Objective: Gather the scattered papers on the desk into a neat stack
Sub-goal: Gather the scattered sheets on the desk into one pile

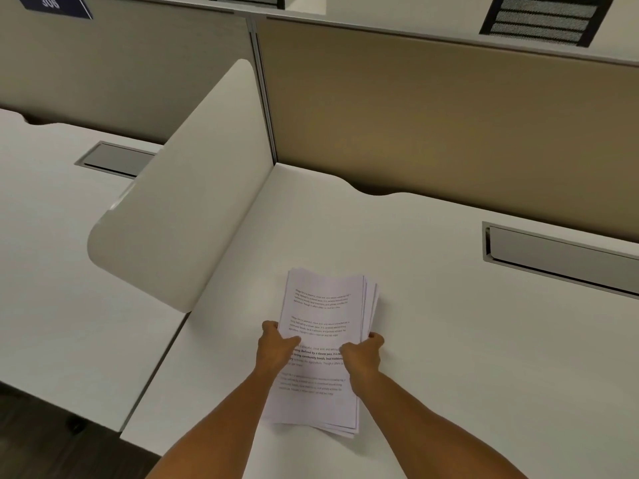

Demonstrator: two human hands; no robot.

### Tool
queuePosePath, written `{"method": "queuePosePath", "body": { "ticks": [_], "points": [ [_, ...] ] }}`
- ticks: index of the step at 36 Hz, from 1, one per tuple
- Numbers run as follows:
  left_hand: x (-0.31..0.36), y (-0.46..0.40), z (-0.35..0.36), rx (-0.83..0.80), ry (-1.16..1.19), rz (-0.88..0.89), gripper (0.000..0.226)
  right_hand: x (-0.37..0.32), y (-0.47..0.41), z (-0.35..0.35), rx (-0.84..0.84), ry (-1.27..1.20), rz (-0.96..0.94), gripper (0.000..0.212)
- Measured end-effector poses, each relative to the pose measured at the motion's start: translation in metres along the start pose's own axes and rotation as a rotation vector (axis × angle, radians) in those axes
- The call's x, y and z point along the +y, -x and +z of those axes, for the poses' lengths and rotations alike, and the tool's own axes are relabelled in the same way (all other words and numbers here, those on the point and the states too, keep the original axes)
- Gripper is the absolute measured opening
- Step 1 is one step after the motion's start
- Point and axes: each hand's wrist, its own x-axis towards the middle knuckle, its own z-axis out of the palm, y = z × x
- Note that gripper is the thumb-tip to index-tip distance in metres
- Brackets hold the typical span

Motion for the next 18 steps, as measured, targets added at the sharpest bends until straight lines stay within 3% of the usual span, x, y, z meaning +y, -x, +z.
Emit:
{"method": "queuePosePath", "body": {
  "ticks": [6,14,18],
  "points": [
    [-0.002,0.013,0.001,0.065,0.082,0.121,0.046,-0.002,0.011,-0.014,-0.042,-0.064,-0.038,0.043],
    [0.016,0.031,-0.006,-0.027,0.260,0.263,0.026,-0.020,0.021,-0.049,-0.100,-0.173,-0.135,0.043],
    [0.034,0.042,-0.001,-0.168,0.321,0.313,0.035,-0.030,0.030,-0.077,-0.112,-0.201,-0.212,0.038]
  ]
}}
